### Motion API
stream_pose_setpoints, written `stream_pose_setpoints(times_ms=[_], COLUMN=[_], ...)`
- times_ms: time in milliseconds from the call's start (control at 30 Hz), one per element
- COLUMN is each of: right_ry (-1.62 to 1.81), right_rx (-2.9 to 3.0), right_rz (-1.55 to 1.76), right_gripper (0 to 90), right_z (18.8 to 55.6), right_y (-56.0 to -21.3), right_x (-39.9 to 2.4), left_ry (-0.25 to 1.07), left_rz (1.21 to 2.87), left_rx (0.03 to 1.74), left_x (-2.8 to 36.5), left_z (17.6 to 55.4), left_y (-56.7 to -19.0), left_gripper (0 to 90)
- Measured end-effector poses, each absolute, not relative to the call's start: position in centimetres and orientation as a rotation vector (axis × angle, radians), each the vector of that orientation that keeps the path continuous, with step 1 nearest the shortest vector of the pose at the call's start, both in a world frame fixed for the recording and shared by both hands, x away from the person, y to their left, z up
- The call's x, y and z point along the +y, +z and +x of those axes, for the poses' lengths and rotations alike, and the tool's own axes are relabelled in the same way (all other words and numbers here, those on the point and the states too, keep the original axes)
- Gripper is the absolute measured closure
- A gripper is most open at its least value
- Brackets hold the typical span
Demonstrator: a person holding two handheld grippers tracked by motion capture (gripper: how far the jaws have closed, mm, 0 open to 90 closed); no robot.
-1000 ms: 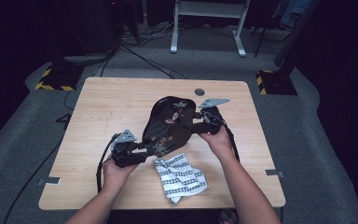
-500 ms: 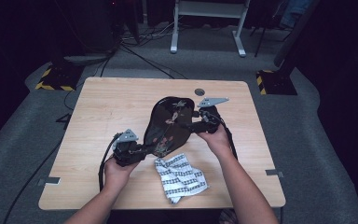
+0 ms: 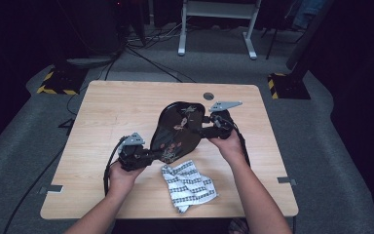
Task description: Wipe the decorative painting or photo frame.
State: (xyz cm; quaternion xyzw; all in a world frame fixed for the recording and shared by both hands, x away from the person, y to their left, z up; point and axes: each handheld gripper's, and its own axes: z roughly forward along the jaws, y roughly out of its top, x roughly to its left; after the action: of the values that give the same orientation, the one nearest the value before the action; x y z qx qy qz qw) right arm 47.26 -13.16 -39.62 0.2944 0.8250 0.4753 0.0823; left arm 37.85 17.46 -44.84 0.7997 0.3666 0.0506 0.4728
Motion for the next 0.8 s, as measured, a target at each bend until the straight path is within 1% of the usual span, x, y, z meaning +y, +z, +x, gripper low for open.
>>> stream_pose_setpoints(times_ms=[133,300,400,433,500,567,700,800], right_ry=[1.421,1.419,1.424,1.408,1.388,1.371,1.381,1.360], right_rx=[2.449,2.423,2.392,2.385,2.384,2.379,2.353,2.308], right_rz=[0.912,0.942,0.976,0.986,1.011,1.020,1.017,1.012], right_gripper=[38.5,39.8,45.3,48.8,49.0,50.9,52.8,56.6], right_z=[46.8,46.2,45.7,45.5,45.3,44.9,44.0,43.2], right_y=[-39.2,-38.8,-38.5,-38.4,-38.3,-38.2,-38.1,-38.0], right_x=[-13.6,-14.0,-14.4,-14.5,-14.6,-14.7,-14.9,-15.0], left_ry=[0.121,0.130,0.128,0.119,0.116,0.105,0.116,0.122], left_rz=[1.939,1.911,1.902,1.883,1.873,1.850,1.857,1.870], left_rx=[0.881,0.877,0.878,0.882,0.883,0.892,0.893,0.874], left_x=[17.9,18.4,18.5,18.7,18.8,19.0,19.0,18.7], left_z=[38.1,38.8,39.2,39.7,39.9,40.3,41.1,41.7], left_y=[-44.1,-43.3,-43.1,-43.0,-42.9,-42.9,-42.8,-42.6], left_gripper=[74.5,71.6,69.2,68.3,67.5,65.1,60.6,58.4])
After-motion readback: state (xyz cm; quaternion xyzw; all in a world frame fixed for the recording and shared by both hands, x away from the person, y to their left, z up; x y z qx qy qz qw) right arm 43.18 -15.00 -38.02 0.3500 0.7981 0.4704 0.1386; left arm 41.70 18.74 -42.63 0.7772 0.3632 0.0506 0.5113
